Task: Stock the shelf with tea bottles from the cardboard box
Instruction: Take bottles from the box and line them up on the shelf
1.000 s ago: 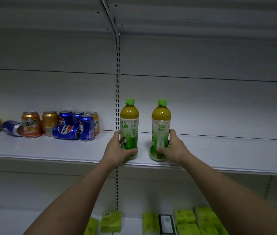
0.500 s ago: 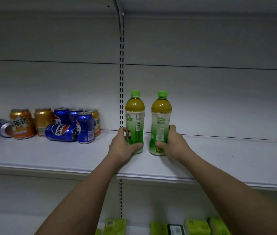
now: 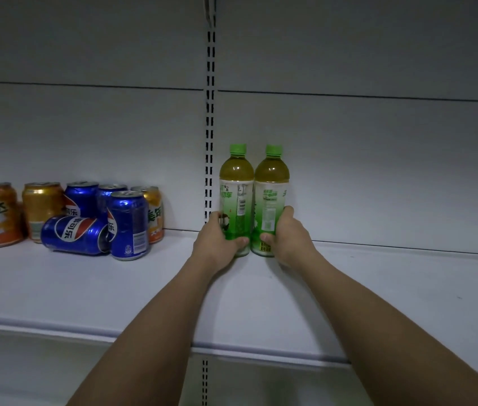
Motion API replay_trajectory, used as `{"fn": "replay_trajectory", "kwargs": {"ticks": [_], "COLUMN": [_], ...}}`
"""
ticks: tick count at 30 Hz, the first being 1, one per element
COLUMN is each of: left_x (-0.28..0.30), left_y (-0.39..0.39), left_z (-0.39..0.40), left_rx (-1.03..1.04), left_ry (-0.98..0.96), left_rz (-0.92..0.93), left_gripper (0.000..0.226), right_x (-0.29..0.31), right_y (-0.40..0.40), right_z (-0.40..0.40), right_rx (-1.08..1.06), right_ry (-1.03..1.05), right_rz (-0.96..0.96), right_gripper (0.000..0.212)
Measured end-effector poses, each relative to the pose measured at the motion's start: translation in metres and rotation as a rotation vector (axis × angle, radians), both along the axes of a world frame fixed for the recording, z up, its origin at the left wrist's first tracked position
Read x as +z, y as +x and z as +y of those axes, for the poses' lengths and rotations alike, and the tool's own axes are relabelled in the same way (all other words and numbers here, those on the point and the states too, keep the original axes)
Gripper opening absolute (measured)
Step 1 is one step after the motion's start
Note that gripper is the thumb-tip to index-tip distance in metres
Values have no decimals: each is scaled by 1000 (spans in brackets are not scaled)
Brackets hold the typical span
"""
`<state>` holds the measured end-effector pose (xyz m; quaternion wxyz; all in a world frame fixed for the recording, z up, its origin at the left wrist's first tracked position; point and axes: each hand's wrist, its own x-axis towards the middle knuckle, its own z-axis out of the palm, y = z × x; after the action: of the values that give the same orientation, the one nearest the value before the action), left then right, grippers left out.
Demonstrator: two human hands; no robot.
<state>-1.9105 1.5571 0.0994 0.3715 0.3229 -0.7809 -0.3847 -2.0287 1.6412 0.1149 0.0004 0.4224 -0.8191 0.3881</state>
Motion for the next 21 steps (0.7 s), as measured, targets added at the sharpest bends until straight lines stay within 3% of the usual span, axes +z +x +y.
{"fn": "replay_trajectory", "kwargs": {"ticks": [8,21], "left_x": [-14,-14], "left_y": [-12,-14], "left_z": [-15,-21], "left_rx": [58,69], "left_ry": [-42,-62], "left_rz": [79,30], "left_gripper": [57,62], "right_x": [-28,-30], "right_y": [-22,-22], "right_z": [-15,-13], "right_rx": [78,105], "right_ry": [-204,-234], "right_rz": [-140,-141], "right_gripper": [56,55]}}
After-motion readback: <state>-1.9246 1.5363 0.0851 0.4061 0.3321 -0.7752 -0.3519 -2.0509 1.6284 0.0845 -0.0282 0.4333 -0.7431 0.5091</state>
